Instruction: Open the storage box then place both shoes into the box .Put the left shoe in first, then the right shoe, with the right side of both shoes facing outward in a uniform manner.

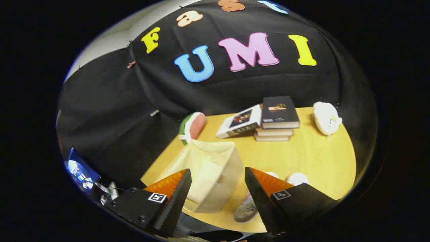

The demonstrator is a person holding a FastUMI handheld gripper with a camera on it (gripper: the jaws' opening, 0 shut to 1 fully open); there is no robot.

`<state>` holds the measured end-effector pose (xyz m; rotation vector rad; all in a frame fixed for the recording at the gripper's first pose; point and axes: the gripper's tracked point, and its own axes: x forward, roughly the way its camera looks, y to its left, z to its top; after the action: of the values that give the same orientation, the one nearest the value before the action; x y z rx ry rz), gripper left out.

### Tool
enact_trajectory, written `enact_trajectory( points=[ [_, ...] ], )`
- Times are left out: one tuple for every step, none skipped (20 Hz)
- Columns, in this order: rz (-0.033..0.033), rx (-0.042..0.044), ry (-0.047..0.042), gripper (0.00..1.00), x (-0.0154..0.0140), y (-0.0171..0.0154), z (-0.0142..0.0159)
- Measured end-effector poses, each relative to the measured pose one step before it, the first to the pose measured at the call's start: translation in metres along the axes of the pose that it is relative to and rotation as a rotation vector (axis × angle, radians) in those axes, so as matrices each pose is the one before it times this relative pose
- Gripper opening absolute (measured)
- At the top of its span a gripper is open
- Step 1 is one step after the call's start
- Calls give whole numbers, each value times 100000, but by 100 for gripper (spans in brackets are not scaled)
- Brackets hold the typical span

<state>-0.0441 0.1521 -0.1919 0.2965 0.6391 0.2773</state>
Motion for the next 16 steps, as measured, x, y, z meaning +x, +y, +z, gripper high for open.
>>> enact_trajectory(
  points=[
    [-4310, -2087, 3080, 97, -255, -1724, -1729],
    [-3635, -1539, 4266, 98, 36, -1724, -2224],
    [-2148, -120, 4188, 98, 250, -823, -1982],
    [-1446, 1046, 3421, 98, 409, -788, -1702],
    [-1431, 639, 2287, 98, 472, -599, -1293],
    [-1420, 579, 2902, 98, 638, -562, -1407],
    [-1146, 243, 1892, 98, 739, -427, -1045],
    [-1482, -397, 1764, 98, 799, -453, -894],
    [-1869, -631, 2081, 98, 966, -533, -807],
    [-2002, -802, 1341, 97, 1165, -449, -495],
    [-1147, -416, 1557, 96, 1118, -133, -316],
    [-1157, 25, 1057, 89, 1001, -111, -253],
    [-803, 97, -190, 83, 1043, 29, 111],
    [-1538, -172, 124, 79, 943, -56, 130],
    [-1144, -151, -87, 75, 823, -87, 128],
    [-1665, 30, -732, 67, 809, -58, 327]
  ],
)
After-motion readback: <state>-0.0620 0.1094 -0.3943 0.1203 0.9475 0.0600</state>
